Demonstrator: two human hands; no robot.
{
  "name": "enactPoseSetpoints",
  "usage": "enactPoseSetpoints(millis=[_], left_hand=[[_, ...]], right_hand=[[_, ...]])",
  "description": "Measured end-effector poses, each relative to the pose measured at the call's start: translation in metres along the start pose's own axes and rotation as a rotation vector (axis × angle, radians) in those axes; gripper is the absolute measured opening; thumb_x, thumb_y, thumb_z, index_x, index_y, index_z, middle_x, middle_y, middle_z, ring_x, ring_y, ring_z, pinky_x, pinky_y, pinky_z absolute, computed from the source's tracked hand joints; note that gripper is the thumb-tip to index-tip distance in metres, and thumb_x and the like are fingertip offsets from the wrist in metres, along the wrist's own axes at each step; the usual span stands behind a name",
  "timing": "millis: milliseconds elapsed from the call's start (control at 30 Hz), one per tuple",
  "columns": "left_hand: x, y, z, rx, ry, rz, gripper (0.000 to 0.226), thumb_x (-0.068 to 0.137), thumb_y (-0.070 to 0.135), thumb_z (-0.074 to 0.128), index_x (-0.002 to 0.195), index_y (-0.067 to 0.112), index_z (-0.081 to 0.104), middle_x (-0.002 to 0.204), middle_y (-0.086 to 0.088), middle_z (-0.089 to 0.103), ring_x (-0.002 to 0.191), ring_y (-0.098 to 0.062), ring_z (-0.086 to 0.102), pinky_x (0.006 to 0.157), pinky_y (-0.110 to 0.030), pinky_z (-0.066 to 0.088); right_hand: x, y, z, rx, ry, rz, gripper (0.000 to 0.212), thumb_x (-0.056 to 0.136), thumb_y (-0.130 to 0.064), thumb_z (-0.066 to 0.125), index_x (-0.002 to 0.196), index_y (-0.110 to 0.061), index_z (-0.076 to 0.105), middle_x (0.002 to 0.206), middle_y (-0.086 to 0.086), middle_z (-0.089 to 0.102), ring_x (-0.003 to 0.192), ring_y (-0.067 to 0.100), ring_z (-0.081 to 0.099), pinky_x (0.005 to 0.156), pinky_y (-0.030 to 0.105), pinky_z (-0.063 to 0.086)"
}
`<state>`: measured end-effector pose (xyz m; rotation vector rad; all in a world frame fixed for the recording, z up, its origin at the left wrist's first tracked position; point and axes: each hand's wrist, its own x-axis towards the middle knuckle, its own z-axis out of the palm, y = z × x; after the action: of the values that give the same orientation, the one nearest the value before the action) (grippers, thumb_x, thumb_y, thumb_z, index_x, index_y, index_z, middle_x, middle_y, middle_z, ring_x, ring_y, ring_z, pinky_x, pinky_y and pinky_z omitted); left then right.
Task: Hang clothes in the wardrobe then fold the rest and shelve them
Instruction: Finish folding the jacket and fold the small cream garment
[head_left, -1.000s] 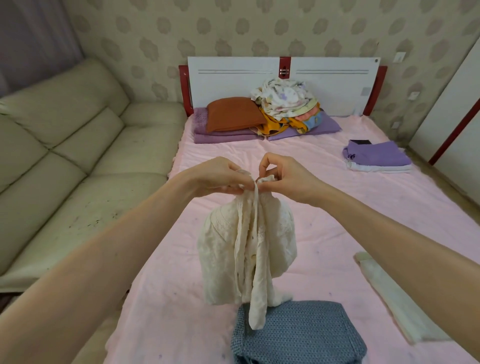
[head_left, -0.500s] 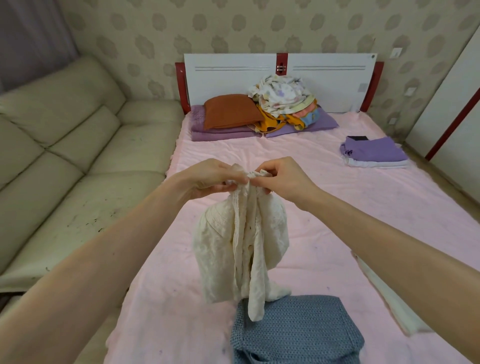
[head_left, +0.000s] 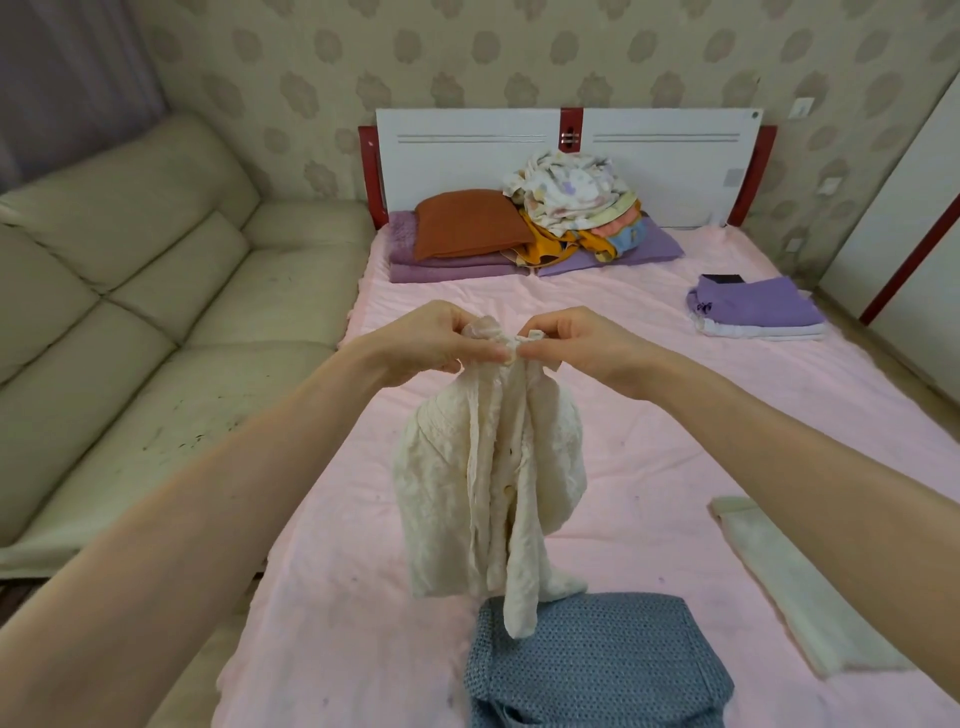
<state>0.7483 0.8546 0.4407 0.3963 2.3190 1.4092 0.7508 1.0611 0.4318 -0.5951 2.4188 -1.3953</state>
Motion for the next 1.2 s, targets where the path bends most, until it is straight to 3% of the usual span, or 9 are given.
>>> enactPoseSetpoints(millis=[167,267,467,567,700,800,900,1000,1200], left_hand=[[0.003,-0.006,0.002,-0.086,-0.111,-0.096,0.044,0.082,0.034,0.070,0.098,-0.006,0.065,0.089,-0.010,0.059,0.083,-0.016,0.051,0.080,-0.029,0.041],[0.003,-0.008,0.000,-0.116,-0.178,-0.110,0.026,0.087,0.025,0.067,0.083,0.000,0.061,0.078,-0.011,0.052,0.070,-0.014,0.047,0.069,-0.027,0.040],[0.008,-0.019,0.010,0.289,-0.003,0.095,0.034,0.089,0.037,0.066,0.073,0.008,0.064,0.067,-0.003,0.049,0.060,-0.012,0.041,0.058,-0.026,0.034],[0.012,-0.031,0.007,0.672,-0.103,0.173,0.036,0.090,0.044,0.063,0.064,0.020,0.055,0.063,0.001,0.049,0.059,-0.014,0.045,0.060,-0.026,0.035],[0.018,-0.040,0.009,1.364,-0.195,0.081,0.038,0.095,0.049,0.049,0.117,0.021,0.063,0.114,0.003,0.065,0.113,-0.019,0.053,0.109,-0.037,0.028],[0.018,-0.047,0.010,1.609,-0.194,0.066,0.035,0.100,0.044,0.040,0.125,0.027,0.057,0.124,0.007,0.061,0.122,-0.018,0.045,0.114,-0.040,0.021],[0.016,-0.049,0.009,1.758,-0.116,0.030,0.025,0.102,0.028,0.039,0.117,0.026,0.058,0.118,0.004,0.060,0.116,-0.021,0.051,0.104,-0.040,0.033],[0.013,-0.043,0.011,1.734,-0.001,-0.070,0.028,0.100,0.011,0.039,0.119,0.016,0.059,0.117,-0.004,0.057,0.107,-0.025,0.059,0.070,-0.033,0.037],[-0.002,-0.041,0.000,1.451,0.224,-0.161,0.034,0.095,-0.001,0.043,0.129,0.006,0.044,0.120,-0.016,0.054,0.109,-0.032,0.056,0.072,-0.035,0.037]], right_hand=[[-0.001,0.004,0.000,0.016,-0.041,-0.019,0.026,0.085,-0.018,0.071,0.094,0.006,0.066,0.076,0.010,0.049,0.073,0.021,0.043,0.068,0.032,0.034],[-0.001,0.011,0.000,0.046,-0.039,-0.038,0.018,0.085,-0.014,0.071,0.090,0.003,0.067,0.076,0.011,0.050,0.074,0.022,0.045,0.072,0.035,0.035],[-0.002,0.022,-0.004,0.052,-0.055,-0.046,0.008,0.088,-0.013,0.068,0.083,-0.007,0.067,0.076,0.009,0.051,0.074,0.017,0.048,0.073,0.030,0.039],[0.004,0.026,-0.011,-0.378,-0.135,-0.122,0.013,0.090,-0.021,0.066,0.086,-0.011,0.060,0.078,0.004,0.055,0.071,0.014,0.048,0.064,0.027,0.036],[0.010,0.049,-0.017,-1.213,-0.454,-0.078,0.018,0.089,-0.035,0.053,0.084,-0.018,0.055,0.079,-0.004,0.056,0.076,0.021,0.048,0.078,0.028,0.035],[0.007,0.070,-0.019,-1.607,-0.624,-0.120,0.026,0.094,-0.033,0.043,0.109,-0.019,0.059,0.104,0.003,0.062,0.099,0.023,0.053,0.095,0.029,0.033],[0.014,0.079,-0.024,-1.779,-0.540,-0.395,0.021,0.098,-0.021,0.043,0.113,-0.018,0.057,0.111,0.000,0.060,0.105,0.024,0.051,0.087,0.032,0.037],[0.031,0.072,-0.025,-1.868,-0.457,-0.644,0.025,0.097,-0.009,0.041,0.109,-0.012,0.063,0.116,0.004,0.059,0.104,0.029,0.052,0.096,0.038,0.039],[0.038,0.031,0.006,-1.836,-0.629,-1.085,0.012,0.086,0.002,0.056,0.083,-0.007,0.063,0.091,0.008,0.061,0.085,0.030,0.057,0.079,0.038,0.050]])
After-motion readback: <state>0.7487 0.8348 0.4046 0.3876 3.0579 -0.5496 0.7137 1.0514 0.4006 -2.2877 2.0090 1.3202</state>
